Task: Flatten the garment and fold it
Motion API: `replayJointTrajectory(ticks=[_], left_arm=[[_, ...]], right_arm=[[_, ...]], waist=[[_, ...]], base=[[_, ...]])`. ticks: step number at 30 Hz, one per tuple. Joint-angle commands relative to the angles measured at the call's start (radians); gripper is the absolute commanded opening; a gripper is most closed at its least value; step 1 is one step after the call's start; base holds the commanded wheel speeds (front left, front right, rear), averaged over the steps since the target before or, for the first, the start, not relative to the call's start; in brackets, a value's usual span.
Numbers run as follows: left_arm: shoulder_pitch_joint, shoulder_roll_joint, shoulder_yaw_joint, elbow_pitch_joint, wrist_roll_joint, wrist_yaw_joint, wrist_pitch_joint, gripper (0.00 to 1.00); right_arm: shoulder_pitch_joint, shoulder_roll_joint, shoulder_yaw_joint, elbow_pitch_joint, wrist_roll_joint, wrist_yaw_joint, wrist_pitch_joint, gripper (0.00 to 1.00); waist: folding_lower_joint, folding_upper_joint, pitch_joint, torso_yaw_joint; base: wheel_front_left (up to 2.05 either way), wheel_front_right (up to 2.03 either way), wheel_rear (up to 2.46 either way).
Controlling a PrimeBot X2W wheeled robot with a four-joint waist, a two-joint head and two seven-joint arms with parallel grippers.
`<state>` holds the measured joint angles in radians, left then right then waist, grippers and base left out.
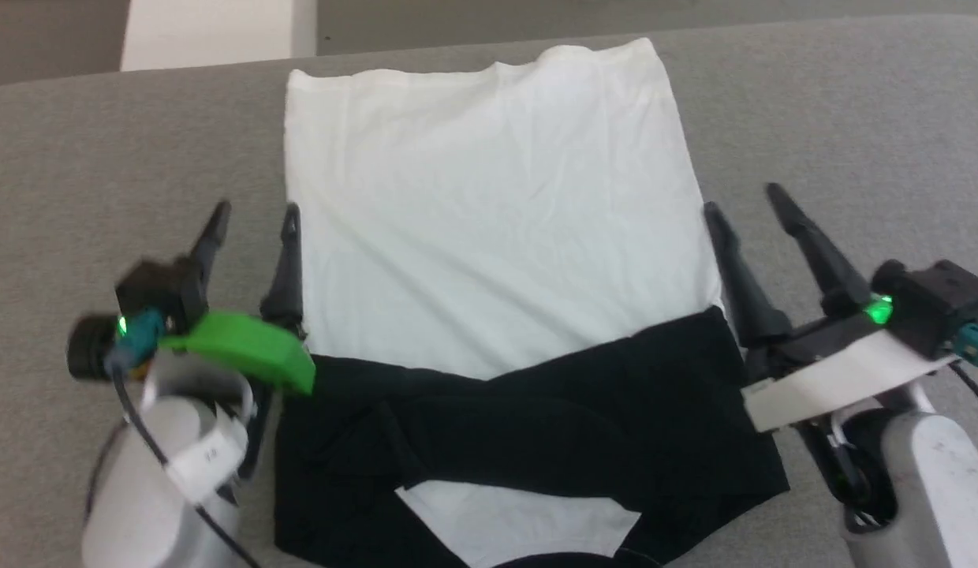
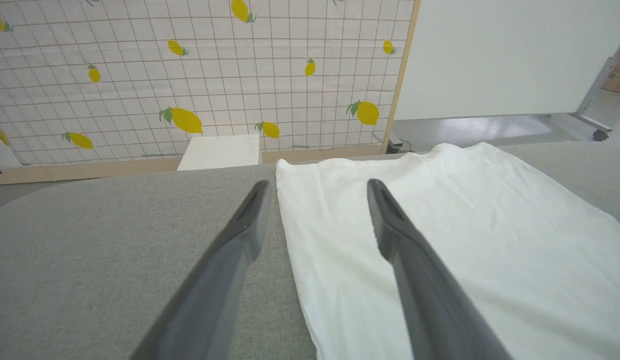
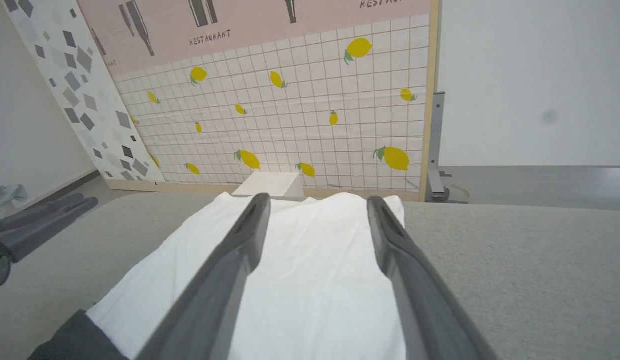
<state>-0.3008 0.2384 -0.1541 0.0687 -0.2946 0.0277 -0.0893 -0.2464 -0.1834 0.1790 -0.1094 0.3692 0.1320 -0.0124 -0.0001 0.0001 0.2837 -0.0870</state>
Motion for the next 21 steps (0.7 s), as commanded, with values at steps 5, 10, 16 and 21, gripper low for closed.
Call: replayJointTrajectory(ticks=[5, 10, 16, 21], left_arm=[[-0.218, 0.097, -0.005, 0.036, 0.002, -0.051, 0.219, 1.00], [-0.424, 0.164, 0.013, 0.103, -0.027, -0.066, 0.470, 1.00], [-0.635, 0.227, 0.061, 0.138, -0.045, 0.002, 0.751, 1.00], [-0.720, 0.253, 0.075, 0.140, -0.013, 0.106, 0.944, 1.00]], right_arm=[[0.025, -0.003, -0.061, 0.003, -0.009, -0.001, -0.029, 1.00], [0.004, 0.002, -0.062, 0.006, 0.016, -0.001, -0.047, 1.00], [-0.047, 0.010, -0.009, 0.022, 0.053, -0.001, -0.077, 1.00], [-0.077, 0.013, 0.019, 0.034, 0.078, -0.001, -0.111, 1.00]], waist=[[0.0001, -0.0001, 0.126, -0.103], [0.0001, -0.0001, 0.211, -0.164], [0.0001, -0.0001, 0.313, -0.245], [0.0001, -0.0001, 0.377, -0.279]], base=[[0.00, 0.00, 0.00], [0.00, 0.00, 0.00], [0.00, 0.00, 0.00], [0.00, 0.00, 0.00]])
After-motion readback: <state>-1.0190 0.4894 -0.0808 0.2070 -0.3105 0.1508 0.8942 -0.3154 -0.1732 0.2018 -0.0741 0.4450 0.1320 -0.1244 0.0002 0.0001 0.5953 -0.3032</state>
